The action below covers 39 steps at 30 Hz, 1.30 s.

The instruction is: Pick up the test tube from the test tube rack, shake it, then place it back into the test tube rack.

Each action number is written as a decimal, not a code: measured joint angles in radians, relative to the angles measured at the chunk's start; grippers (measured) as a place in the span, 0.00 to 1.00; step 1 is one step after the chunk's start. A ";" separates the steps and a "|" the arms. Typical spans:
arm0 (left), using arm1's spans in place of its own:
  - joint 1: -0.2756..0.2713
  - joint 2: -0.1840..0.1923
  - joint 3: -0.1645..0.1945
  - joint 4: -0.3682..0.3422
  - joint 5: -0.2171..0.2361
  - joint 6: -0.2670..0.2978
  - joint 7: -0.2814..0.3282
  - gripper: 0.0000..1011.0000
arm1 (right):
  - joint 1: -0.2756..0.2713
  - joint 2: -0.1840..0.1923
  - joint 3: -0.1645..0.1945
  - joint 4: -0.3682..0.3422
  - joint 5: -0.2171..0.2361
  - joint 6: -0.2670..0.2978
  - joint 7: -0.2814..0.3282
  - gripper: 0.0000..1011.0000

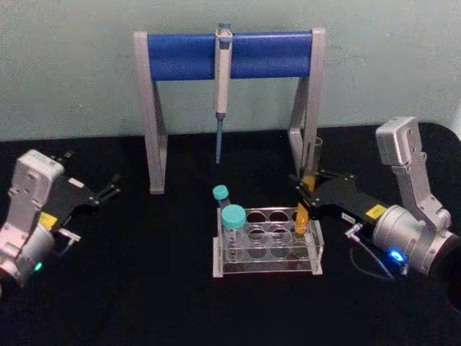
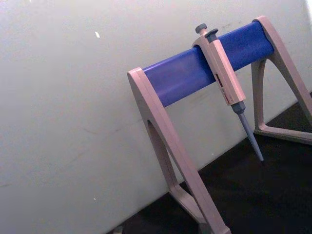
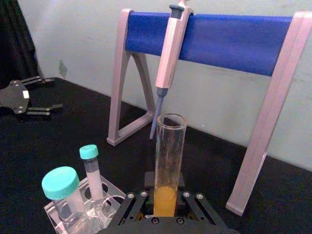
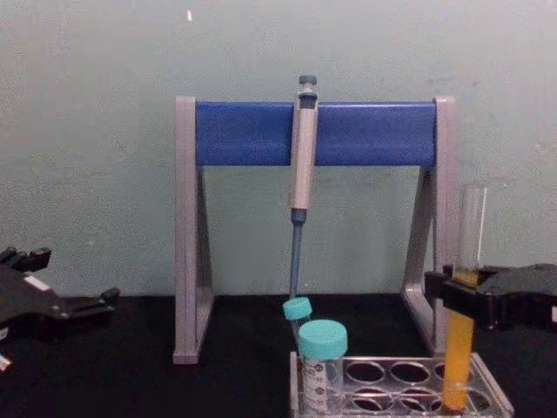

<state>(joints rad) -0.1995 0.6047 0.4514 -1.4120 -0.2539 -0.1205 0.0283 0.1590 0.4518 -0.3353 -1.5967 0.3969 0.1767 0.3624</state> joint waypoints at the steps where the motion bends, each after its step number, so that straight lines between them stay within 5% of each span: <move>1: 0.000 0.000 0.000 0.000 0.000 0.000 0.000 0.99 | 0.000 0.000 0.000 0.001 -0.001 0.000 -0.001 0.23; 39: 0.000 0.000 0.000 0.000 0.000 0.000 0.000 0.99 | 0.013 -0.023 -0.021 0.056 -0.036 0.022 -0.006 0.23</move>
<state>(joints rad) -0.1995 0.6047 0.4514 -1.4119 -0.2539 -0.1205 0.0283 0.1722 0.4292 -0.3561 -1.5409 0.3606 0.1990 0.3565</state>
